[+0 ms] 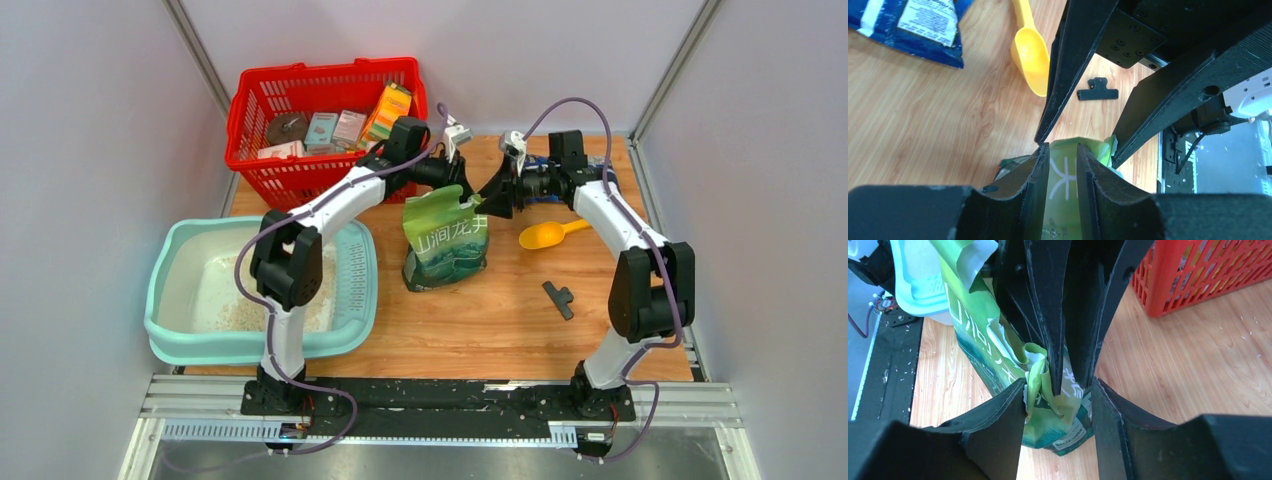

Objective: Fill the litter box with clean litter

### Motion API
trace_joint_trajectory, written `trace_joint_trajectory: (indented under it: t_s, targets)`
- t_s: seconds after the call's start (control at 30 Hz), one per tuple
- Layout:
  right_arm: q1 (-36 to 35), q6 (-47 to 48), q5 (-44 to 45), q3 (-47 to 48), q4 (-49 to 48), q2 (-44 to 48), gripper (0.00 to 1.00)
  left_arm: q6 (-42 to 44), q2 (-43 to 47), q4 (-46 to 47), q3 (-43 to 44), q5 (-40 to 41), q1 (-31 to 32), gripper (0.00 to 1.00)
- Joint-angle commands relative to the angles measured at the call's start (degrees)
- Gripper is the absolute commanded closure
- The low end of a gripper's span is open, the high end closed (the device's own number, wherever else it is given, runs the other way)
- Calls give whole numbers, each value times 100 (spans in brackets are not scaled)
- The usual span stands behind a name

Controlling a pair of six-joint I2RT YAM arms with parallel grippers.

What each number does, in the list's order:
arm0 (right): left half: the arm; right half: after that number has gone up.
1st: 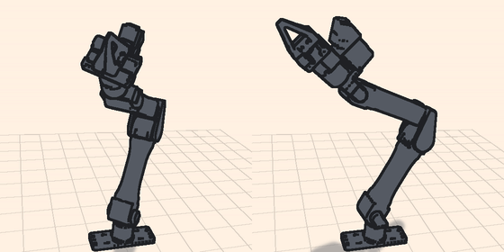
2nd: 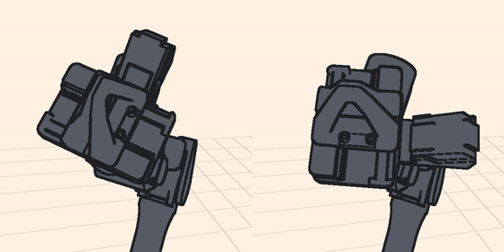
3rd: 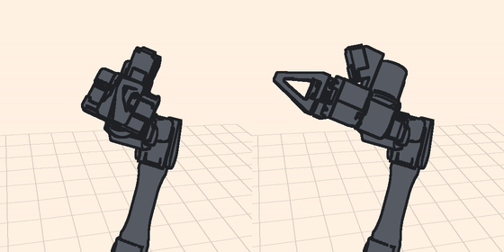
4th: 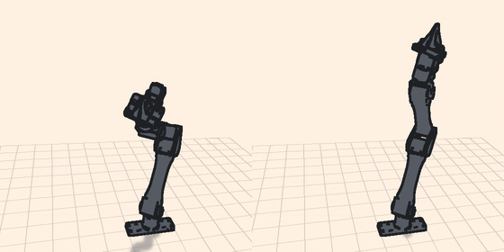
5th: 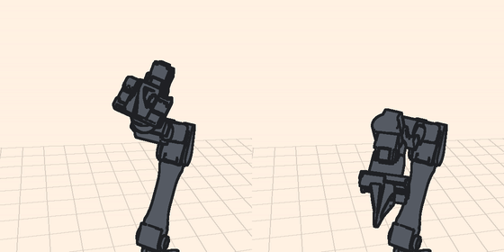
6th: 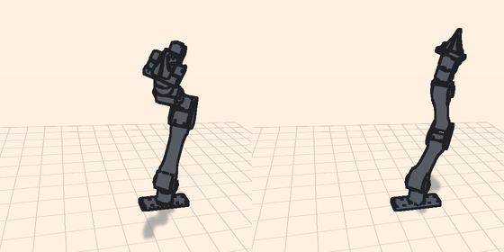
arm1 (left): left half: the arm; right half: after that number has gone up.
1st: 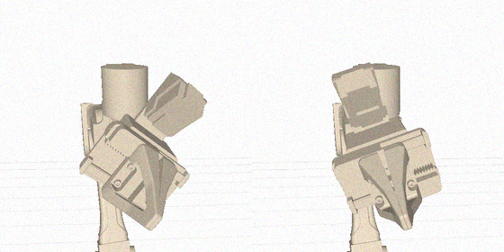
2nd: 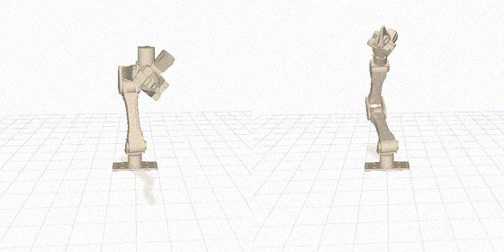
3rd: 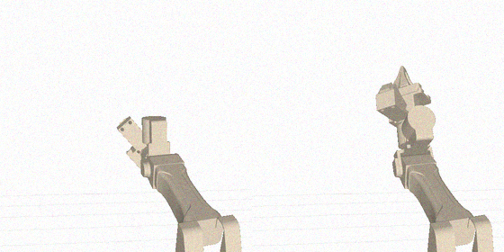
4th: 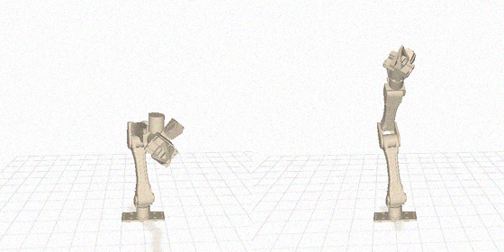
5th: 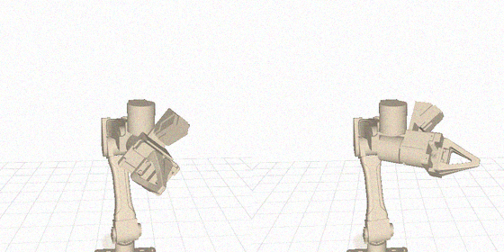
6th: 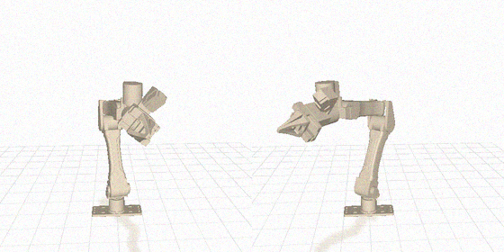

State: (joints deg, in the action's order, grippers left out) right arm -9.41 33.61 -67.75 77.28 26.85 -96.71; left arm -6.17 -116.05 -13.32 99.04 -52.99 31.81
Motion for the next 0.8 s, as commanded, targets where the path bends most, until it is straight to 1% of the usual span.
trace_joint_trajectory:
  t_s: [0.0, 0.03, 0.07, 0.17, 0.3, 0.43, 0.63, 0.77]
  targets:
    - [-43, -626, -757, 314, -346, -173, 50, -112, 557, -56, 370, 360, -368, 62]
    - [-43, -671, -801, 349, -347, -217, 50, -77, 592, -109, 379, 386, -412, 60]
    - [-52, -706, -854, 384, -347, -269, 50, -33, 627, -153, 379, 491, -448, 56]
    - [-70, -785, -1021, 516, -277, -357, 49, 98, 785, -372, 353, 667, -606, 53]
    - [-87, -592, -1100, 639, 82, -489, 50, 265, 1057, -750, 186, 764, -825, 53]
    - [-105, -575, -1083, 631, 83, -533, 52, 397, 1418, -1110, -69, 790, -1141, 53]
    - [-122, -574, -1048, 429, 75, -507, 52, 591, 2235, -1541, -789, 545, -1432, 51]
    - [-149, -574, -1004, 385, 57, -525, 52, 1169, 2745, -1954, -1509, 307, -1441, 48]
